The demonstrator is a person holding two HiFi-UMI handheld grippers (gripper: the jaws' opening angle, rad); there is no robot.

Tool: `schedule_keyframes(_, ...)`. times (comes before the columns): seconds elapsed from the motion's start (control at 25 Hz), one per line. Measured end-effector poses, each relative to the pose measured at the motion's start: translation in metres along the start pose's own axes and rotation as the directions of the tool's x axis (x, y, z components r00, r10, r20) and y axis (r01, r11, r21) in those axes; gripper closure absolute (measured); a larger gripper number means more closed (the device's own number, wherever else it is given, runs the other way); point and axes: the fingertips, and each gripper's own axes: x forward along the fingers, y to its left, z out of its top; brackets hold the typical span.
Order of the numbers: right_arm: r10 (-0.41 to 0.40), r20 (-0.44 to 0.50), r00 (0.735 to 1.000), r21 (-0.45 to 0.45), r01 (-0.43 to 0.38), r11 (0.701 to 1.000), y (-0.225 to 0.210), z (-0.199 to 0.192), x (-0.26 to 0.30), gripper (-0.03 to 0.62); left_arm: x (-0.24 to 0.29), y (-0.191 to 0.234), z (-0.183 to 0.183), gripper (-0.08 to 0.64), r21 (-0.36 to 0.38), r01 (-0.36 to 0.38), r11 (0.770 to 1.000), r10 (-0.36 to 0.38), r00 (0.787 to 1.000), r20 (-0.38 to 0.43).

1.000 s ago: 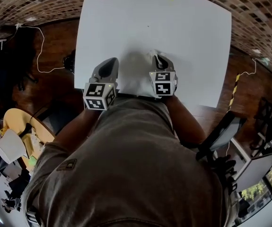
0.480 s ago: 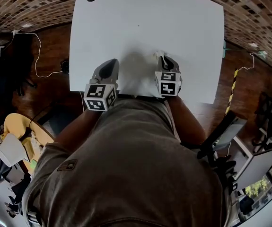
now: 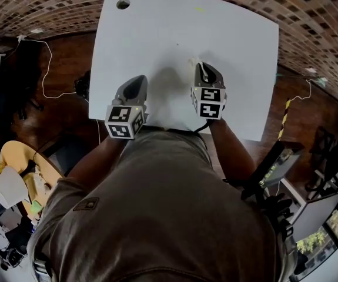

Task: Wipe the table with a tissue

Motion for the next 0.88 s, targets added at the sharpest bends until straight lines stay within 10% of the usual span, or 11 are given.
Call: schedule_keyframes(0.88, -0.011, -0.084, 0.996, 0.011, 0.012, 1.000, 0.010, 0.001, 0.101, 0.557, 0.001, 0.071, -0.008, 0.558, -0.068, -0.111, 0.992, 0.108, 0.993, -0.044)
